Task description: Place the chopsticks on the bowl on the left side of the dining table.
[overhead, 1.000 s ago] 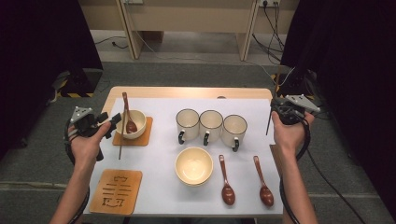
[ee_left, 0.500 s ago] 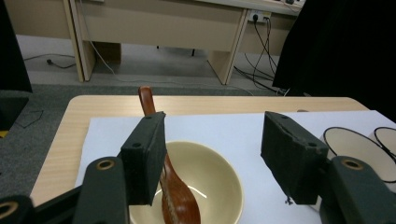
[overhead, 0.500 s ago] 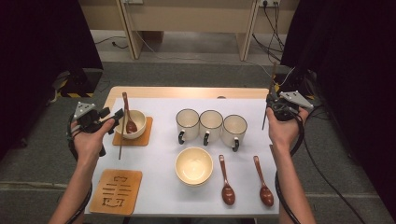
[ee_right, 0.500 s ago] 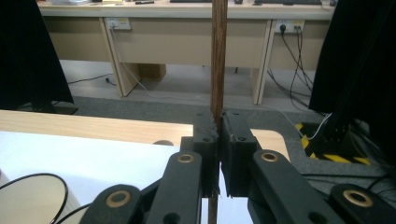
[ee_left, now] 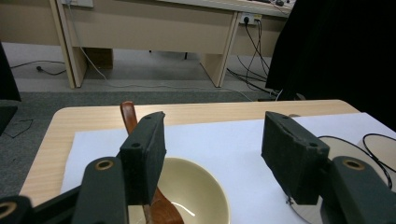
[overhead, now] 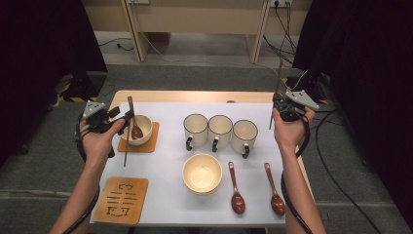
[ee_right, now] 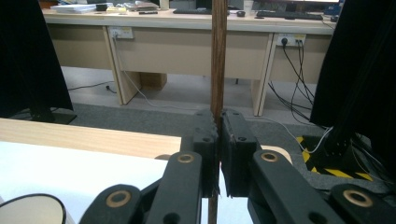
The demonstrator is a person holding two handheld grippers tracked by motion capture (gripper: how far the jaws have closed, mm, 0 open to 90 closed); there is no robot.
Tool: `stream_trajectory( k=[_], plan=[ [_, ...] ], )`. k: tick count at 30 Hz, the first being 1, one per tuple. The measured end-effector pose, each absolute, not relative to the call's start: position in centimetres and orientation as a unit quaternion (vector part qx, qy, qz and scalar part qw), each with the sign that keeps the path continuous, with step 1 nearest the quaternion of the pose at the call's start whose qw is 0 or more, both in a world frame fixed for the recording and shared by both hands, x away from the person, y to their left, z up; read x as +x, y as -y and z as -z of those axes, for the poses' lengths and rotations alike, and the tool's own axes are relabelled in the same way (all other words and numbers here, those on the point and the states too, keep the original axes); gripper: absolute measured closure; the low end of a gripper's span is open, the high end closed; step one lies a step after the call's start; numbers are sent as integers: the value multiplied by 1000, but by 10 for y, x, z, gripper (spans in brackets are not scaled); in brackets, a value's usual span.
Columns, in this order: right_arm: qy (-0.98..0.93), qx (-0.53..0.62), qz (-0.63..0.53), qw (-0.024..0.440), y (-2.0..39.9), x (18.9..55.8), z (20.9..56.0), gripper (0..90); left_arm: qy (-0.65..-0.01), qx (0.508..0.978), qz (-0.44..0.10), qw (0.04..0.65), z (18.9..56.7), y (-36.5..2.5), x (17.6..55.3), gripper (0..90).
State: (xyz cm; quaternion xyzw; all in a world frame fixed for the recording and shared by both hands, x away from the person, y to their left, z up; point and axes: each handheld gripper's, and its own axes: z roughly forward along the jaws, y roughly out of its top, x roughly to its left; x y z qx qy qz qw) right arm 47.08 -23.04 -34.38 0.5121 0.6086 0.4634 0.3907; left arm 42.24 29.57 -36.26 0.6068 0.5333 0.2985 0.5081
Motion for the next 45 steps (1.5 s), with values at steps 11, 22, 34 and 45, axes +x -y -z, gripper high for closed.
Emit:
stream_trajectory(
  k=[11, 22, 34, 45],
  plan=[
    [-608, 507, -476, 384, 228, 487, 340, 856, -521, 613, -299, 512, 353, -283, 431, 388],
    [-622, 483, -478, 388, 208, 500, 333, 857, -517, 616, -301, 512, 347, -276, 436, 391],
    [-635, 462, -482, 387, 183, 512, 336, 857, -517, 620, -301, 509, 347, -272, 437, 393],
    [-635, 450, -493, 389, 170, 516, 332, 857, -511, 622, -303, 510, 342, -268, 438, 392]
  ],
)
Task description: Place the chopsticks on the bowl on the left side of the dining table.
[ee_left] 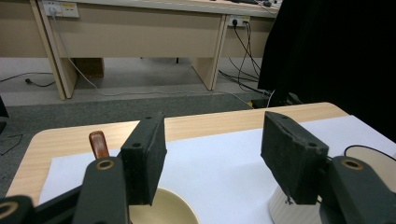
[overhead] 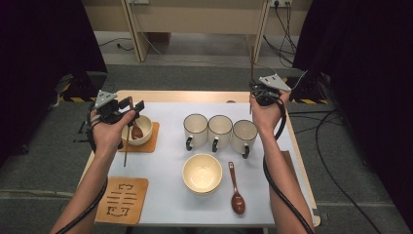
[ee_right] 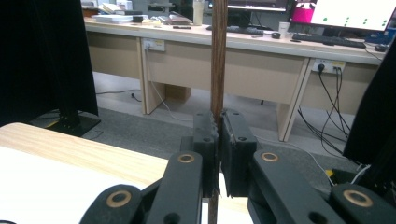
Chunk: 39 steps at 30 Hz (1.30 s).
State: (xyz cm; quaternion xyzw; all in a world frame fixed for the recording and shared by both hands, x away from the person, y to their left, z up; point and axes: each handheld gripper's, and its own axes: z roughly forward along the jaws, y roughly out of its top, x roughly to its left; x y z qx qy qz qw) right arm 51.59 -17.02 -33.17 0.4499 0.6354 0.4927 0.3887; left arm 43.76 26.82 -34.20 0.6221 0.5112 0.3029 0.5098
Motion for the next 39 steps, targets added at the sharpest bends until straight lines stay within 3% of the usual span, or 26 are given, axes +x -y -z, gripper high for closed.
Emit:
stream_trajectory(
  k=[39],
  plan=[
    [-647, 428, -507, 375, 137, 522, 335, 857, -504, 630, -300, 509, 342, -256, 434, 393]
  ],
)
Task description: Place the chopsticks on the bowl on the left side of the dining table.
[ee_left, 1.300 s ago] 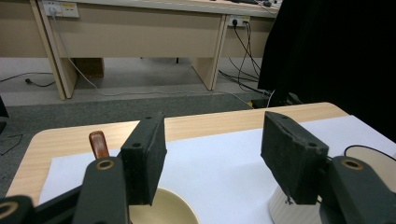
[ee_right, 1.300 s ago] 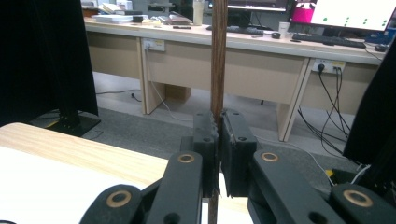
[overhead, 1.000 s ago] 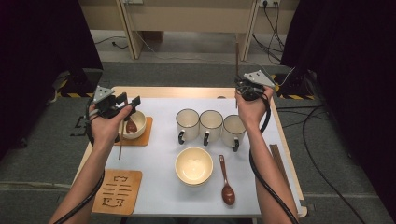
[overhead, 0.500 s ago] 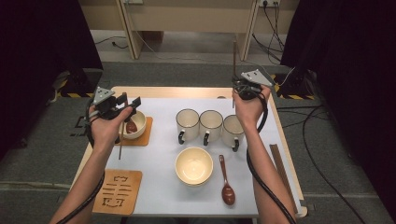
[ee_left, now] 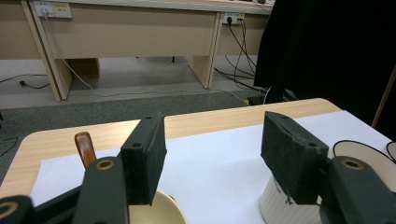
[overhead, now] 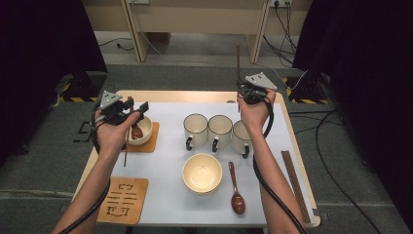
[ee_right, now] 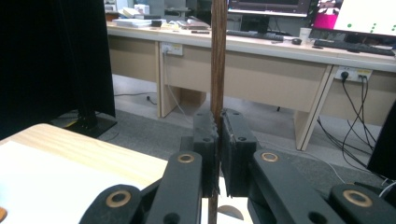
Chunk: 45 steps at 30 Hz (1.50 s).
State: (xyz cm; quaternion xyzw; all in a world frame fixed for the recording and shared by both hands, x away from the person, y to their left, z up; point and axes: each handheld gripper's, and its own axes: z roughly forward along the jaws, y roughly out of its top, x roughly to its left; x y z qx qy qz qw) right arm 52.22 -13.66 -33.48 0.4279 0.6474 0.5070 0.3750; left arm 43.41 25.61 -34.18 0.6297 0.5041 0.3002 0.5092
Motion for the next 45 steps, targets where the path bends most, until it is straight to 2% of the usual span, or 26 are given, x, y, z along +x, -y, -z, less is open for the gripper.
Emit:
stream_trajectory(
  k=[45],
  plan=[
    [-660, 408, -511, 370, 107, 530, 340, 856, -487, 640, -302, 512, 326, -234, 453, 395]
  ],
)
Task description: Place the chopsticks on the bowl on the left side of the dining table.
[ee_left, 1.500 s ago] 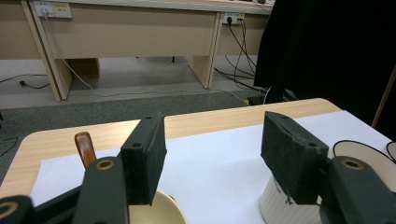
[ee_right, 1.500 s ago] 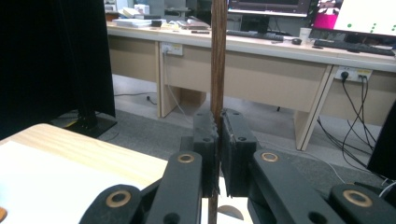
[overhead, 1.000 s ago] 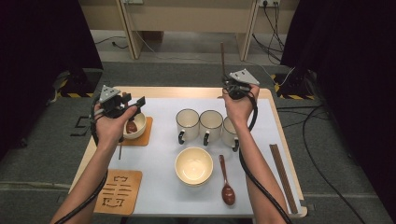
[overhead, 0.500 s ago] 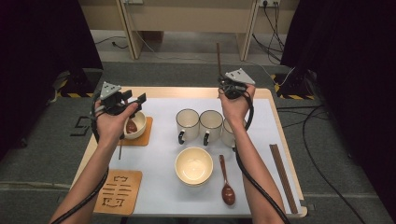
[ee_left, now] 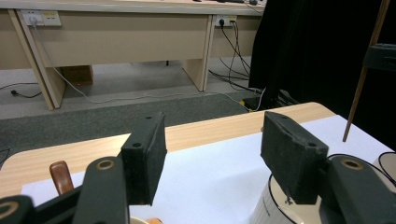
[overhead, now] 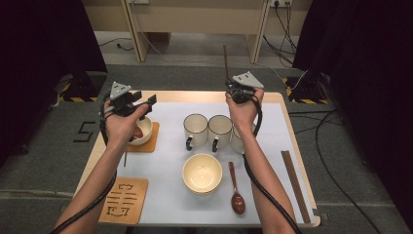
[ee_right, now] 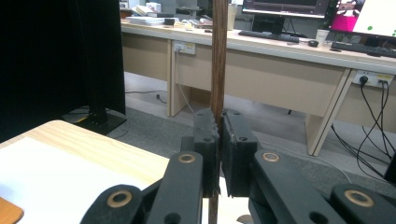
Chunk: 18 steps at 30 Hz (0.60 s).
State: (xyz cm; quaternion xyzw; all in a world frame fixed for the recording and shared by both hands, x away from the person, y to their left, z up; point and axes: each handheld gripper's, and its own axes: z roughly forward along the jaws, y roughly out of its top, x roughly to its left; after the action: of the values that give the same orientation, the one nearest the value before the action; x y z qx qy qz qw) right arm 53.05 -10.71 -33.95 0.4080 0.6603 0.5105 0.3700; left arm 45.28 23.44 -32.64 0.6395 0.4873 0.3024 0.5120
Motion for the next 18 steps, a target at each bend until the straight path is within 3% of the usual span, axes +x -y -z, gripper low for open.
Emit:
stream_trajectory(
  k=[18],
  plan=[
    [-665, 404, -512, 364, 97, 532, 342, 856, -479, 644, -303, 514, 320, -223, 462, 396]
  ],
)
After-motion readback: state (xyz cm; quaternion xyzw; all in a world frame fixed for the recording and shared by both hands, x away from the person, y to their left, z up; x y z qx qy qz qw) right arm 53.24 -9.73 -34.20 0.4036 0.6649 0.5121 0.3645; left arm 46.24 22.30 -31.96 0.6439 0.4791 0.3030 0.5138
